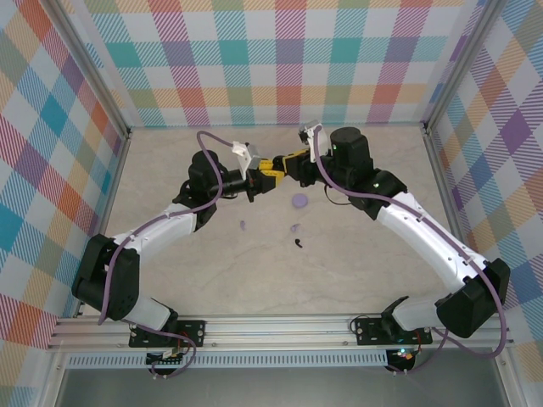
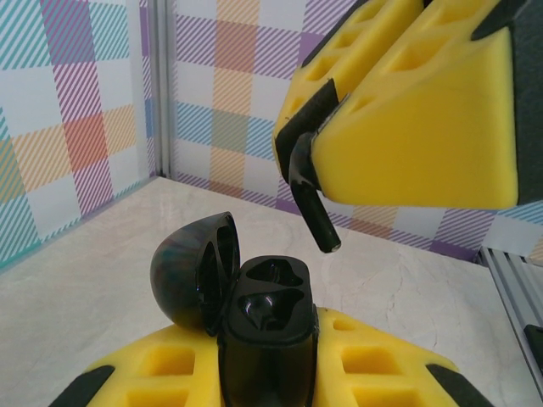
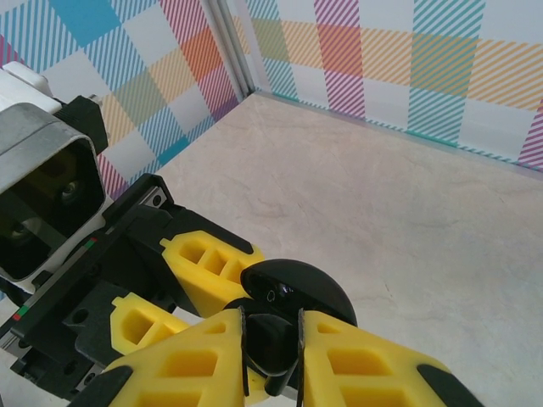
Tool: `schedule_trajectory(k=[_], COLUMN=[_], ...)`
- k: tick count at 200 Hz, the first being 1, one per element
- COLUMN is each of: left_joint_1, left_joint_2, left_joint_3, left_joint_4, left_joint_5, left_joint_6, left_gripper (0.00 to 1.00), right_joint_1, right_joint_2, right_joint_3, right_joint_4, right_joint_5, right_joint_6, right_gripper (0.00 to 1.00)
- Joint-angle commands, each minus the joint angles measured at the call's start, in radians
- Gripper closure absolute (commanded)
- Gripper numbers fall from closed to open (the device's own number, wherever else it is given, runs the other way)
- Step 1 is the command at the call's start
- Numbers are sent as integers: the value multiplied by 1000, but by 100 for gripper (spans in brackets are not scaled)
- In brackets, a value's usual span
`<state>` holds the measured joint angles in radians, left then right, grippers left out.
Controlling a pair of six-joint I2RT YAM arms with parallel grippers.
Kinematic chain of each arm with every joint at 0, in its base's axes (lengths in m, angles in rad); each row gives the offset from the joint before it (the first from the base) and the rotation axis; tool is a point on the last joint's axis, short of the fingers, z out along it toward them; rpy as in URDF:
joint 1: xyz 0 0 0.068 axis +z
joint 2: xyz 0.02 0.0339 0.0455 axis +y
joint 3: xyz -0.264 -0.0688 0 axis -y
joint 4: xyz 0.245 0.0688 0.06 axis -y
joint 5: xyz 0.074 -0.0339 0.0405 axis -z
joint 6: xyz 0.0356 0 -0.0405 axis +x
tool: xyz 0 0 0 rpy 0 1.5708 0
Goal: Insert the wireless bluetooth earbuds into the charging case
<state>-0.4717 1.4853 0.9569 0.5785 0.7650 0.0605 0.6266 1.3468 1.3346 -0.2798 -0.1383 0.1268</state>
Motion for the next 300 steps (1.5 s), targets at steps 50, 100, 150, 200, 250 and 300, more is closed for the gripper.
schedule_trajectory(k=[50,100,150,200,250,300], left_joint_1=[-17,-19,-21,-25,-27,-27], left_joint_2=[-3,0,1,1,0,7], left_joint_3=[13,16,21,25,24,31], left_joint_4=[91,91,72,63,57,64], left_joint_5=[13,16,27,40,41,27], left_joint_6=[-39,-43,-33,-28,-26,-50], left_gripper=[84,84,84,83,83,84], right_joint_1=[13,14,15,18,19,23], right_joint_2=[-18,-14,-7,3,8,9], right_joint_3=[-15,-13,-5,2,6,-2], right_joint_4=[57,58,58,54,45,36], right_joint_5=[29,36,32,41,55,62], right_joint_6=[14,19,20,19,14,13], right_gripper=[81,81,80,80,80,80])
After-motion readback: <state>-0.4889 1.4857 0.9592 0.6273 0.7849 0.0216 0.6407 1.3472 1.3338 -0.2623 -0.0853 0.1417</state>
